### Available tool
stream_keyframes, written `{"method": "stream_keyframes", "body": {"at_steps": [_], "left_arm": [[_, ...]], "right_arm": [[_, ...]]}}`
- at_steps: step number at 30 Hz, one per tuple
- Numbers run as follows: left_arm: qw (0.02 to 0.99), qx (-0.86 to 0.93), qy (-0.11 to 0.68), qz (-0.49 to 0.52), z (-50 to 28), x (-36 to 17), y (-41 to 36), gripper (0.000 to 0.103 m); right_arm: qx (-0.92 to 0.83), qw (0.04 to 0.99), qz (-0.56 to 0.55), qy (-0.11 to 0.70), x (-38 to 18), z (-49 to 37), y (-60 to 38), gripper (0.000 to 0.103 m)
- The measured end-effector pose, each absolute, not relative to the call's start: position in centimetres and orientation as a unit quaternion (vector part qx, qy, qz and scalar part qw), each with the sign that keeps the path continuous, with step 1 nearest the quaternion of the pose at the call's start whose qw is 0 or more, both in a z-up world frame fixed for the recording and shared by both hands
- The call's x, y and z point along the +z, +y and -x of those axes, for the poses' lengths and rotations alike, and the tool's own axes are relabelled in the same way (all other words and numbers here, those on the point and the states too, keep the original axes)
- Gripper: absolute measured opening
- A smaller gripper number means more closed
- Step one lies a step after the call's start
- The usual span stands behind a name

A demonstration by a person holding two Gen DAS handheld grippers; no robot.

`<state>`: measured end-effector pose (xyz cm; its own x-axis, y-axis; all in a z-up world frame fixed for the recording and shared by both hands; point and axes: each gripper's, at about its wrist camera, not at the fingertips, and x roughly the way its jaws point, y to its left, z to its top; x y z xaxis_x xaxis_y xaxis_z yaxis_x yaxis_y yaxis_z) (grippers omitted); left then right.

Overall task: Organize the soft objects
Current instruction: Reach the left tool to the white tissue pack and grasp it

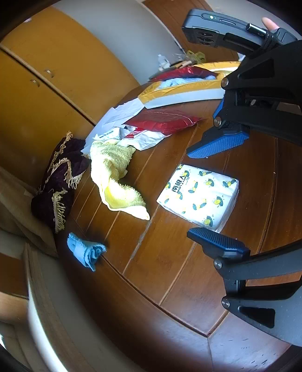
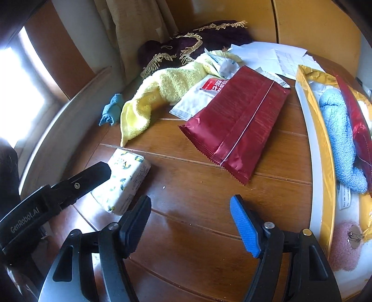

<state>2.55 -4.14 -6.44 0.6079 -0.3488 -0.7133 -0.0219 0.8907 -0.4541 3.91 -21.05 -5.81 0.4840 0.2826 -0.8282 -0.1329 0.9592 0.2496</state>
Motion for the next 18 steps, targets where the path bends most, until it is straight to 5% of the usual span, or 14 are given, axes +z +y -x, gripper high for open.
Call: {"method": "stream_keyframes", "body": {"at_steps": [3,18], "left_arm": [[0.876,-0.099,0.438,0.175,-2.5,-6.4,-5.1,0.061],[0.878,-0.083,0.458,0.111,-2.9,-7.5,-7.2,0.061]], "right_arm": [[0.119,0.859,-0.064,0.494,-6.0,-3.6,-20.9,0.093],[0.132,0.86,-0.062,0.489,-6.0,-2.6,-21.8,0.095]]}}
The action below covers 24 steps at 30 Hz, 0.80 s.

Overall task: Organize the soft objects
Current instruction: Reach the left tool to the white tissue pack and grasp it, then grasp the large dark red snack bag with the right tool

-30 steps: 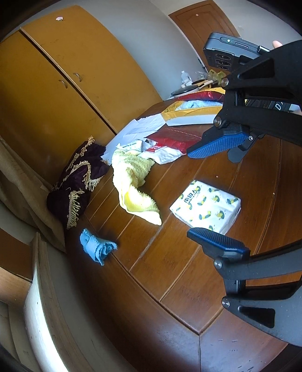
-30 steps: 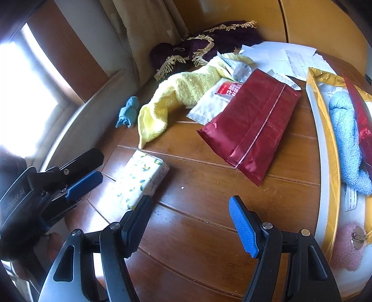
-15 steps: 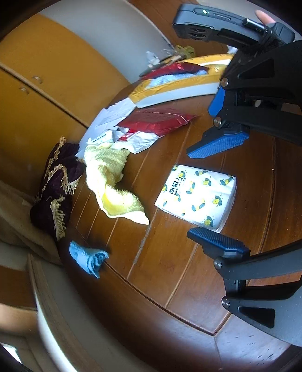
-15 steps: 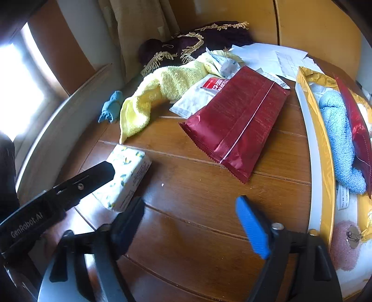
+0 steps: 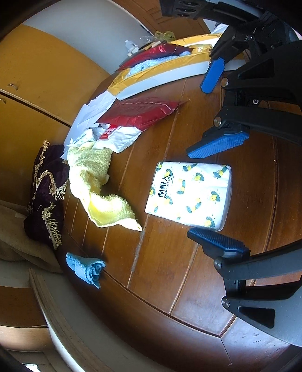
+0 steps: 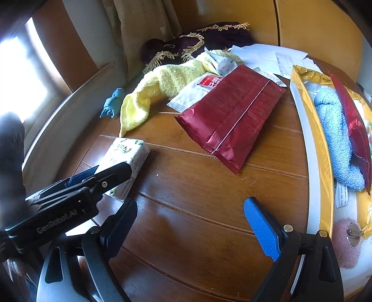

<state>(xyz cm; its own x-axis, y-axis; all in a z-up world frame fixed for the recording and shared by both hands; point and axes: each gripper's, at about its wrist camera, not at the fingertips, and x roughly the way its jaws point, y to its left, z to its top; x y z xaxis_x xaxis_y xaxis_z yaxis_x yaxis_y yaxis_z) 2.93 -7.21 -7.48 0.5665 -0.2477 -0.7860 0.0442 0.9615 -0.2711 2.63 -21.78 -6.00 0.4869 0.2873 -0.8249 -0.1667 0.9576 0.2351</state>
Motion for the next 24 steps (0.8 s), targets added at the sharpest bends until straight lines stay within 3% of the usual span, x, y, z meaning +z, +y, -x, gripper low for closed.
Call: {"method": "stream_keyframes", "body": {"at_steps": [17,24], "left_arm": [[0.885,-0.057,0.458,0.068,-3.0,-7.8,-8.5,0.061],[0.885,-0.059,0.453,0.09,-2.9,-7.8,-7.6,0.053]], "right_arm": [[0.164,0.847,-0.13,0.489,-5.8,-2.7,-24.4,0.092],[0.164,0.847,-0.156,0.481,-5.0,-2.9,-24.8,0.091]]}}
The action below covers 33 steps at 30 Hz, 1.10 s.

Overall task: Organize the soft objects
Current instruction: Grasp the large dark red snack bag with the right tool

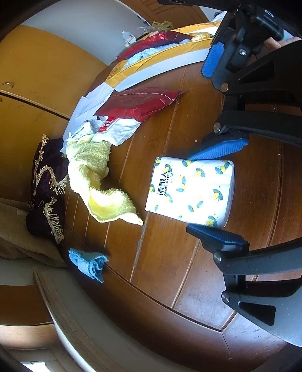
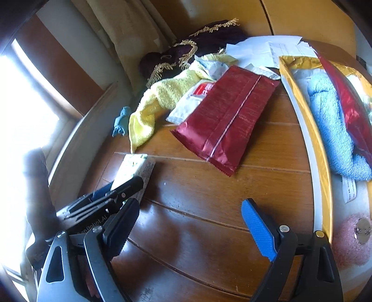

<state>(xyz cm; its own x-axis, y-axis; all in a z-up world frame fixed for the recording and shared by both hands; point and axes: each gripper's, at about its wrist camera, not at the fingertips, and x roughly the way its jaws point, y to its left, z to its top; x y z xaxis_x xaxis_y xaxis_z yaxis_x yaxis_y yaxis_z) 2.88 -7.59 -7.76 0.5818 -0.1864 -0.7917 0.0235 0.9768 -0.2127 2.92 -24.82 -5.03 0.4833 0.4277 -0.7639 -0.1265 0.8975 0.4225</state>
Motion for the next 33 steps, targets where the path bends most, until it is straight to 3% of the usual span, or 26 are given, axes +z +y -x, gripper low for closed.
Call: {"method": "stream_keyframes", "body": {"at_steps": [23,33], "left_arm": [[0.877,-0.113,0.422,0.202,-2.1,-6.5,-3.7,0.052],[0.873,-0.121,0.421,0.216,-2.2,-6.6,-2.8,0.052]], "right_arm": [[0.026,0.84,-0.268,0.47,-4.0,-11.6,-25.7,0.091],[-0.04,0.854,-0.218,0.47,-5.7,-13.7,-25.2,0.09]]}}
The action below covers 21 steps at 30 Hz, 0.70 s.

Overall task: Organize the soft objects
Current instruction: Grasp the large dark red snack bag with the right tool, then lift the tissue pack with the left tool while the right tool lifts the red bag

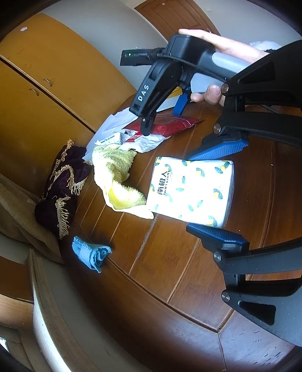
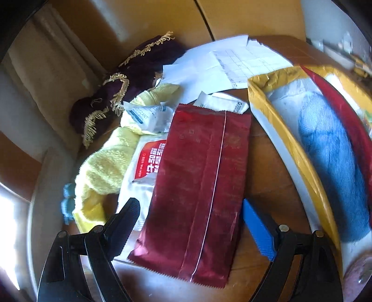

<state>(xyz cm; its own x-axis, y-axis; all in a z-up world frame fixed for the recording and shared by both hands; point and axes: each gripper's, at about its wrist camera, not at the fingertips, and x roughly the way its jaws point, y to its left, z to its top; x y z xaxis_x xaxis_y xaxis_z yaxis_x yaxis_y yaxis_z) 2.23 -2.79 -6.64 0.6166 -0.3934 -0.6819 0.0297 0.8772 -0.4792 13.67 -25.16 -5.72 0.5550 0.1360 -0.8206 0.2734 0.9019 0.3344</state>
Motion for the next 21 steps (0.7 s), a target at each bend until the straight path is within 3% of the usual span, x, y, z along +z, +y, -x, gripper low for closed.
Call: {"method": "stream_keyframes", "body": {"at_steps": [2,4,11,21], "left_arm": [[0.873,-0.124,0.42,0.216,-2.2,-6.6,-2.8,0.052],[0.873,-0.126,0.42,0.214,-2.1,-6.5,-3.0,0.052],[0.875,-0.124,0.42,0.207,-1.5,-5.9,-3.6,0.052],[0.877,-0.115,0.422,0.2,-0.5,-4.9,-5.1,0.052]], "right_arm": [[-0.043,0.858,-0.207,0.468,-5.8,-13.6,-25.0,0.09],[-0.05,0.861,-0.189,0.469,-5.8,-13.5,-24.7,0.08],[-0.033,0.862,-0.188,0.47,-5.4,-11.5,-24.7,0.065],[0.029,0.864,-0.196,0.462,-5.1,-5.5,-24.4,0.059]]}}
